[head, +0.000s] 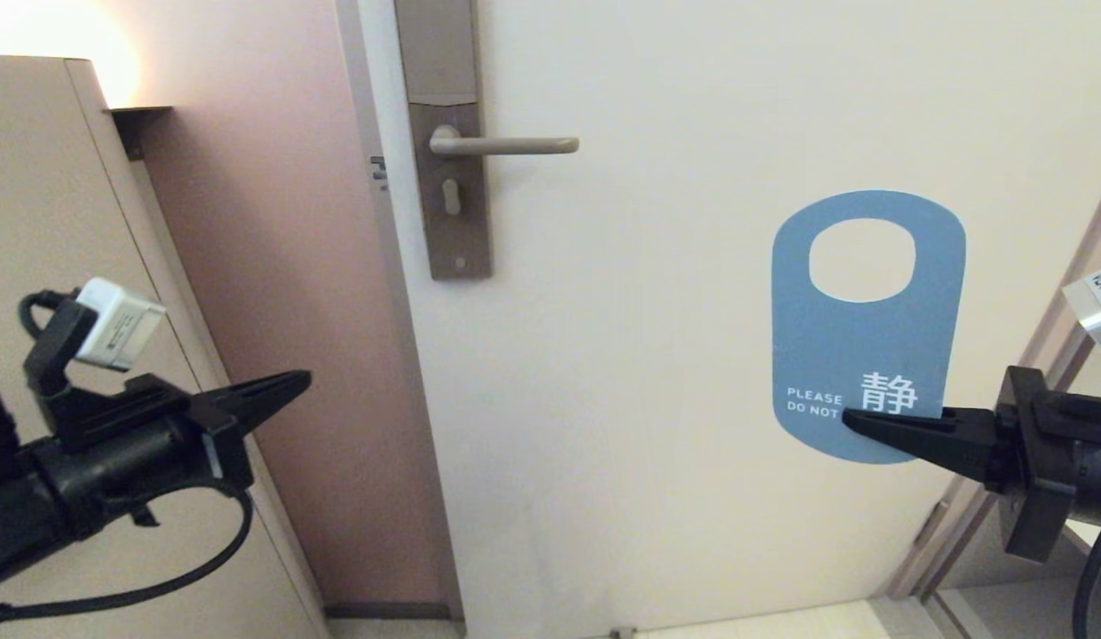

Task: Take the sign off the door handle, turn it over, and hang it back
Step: Hang the sign back with the other side facing out

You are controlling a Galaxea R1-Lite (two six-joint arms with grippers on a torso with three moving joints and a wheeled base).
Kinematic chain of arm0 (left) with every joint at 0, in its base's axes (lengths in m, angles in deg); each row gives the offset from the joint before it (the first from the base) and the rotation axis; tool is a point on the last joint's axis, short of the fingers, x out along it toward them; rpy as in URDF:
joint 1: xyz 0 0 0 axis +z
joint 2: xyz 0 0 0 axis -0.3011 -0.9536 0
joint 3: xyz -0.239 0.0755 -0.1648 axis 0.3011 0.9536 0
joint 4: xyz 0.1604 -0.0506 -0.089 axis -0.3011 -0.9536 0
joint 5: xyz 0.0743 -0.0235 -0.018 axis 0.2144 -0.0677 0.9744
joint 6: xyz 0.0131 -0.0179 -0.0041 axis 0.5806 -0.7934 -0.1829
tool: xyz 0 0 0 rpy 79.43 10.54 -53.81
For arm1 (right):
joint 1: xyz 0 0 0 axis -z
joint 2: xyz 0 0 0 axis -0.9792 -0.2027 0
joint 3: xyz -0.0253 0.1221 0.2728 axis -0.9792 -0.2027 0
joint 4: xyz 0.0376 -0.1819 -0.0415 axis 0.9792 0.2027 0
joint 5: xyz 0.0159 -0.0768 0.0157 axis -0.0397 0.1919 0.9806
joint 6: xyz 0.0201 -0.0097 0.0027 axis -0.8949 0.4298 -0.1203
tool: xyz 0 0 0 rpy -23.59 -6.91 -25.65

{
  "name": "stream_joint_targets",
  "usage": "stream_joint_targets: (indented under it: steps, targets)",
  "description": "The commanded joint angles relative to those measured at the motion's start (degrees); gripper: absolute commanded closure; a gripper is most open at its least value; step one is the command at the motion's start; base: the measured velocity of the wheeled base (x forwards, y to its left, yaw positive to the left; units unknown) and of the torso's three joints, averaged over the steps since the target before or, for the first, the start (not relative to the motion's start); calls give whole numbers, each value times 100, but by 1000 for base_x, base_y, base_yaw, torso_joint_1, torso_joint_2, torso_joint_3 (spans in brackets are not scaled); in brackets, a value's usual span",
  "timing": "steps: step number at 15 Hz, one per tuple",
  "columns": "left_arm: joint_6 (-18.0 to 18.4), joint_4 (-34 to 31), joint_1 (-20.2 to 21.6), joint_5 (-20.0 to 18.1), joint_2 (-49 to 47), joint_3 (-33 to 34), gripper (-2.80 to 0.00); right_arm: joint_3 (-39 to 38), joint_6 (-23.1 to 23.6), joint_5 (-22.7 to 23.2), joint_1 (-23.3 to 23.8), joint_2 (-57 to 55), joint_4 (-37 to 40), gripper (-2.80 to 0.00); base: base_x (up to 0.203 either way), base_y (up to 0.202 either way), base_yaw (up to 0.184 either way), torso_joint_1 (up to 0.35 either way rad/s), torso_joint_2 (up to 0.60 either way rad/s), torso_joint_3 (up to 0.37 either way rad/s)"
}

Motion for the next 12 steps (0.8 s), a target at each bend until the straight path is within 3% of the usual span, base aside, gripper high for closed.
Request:
stream_joint_targets:
  steps: [1, 4, 9, 12]
  targets:
    - [63, -22, 484, 59, 671, 474, 0, -10, 7, 24, 91, -43, -26, 0, 0, 0, 0, 0, 0, 0]
    - [105, -52, 1042, 497, 1285, 1190, 0, -4, 7, 24, 193, -54, -26, 0, 0, 0, 0, 0, 0, 0]
    - [71, -15, 1188, 1657, 1631, 1555, 0, -10, 12, 24, 192, -45, -26, 0, 0, 0, 0, 0, 0, 0]
    - [80, -40, 1189, 1785, 2205, 1947, 0, 8, 7, 24, 216, -54, -26, 0, 0, 0, 0, 0, 0, 0]
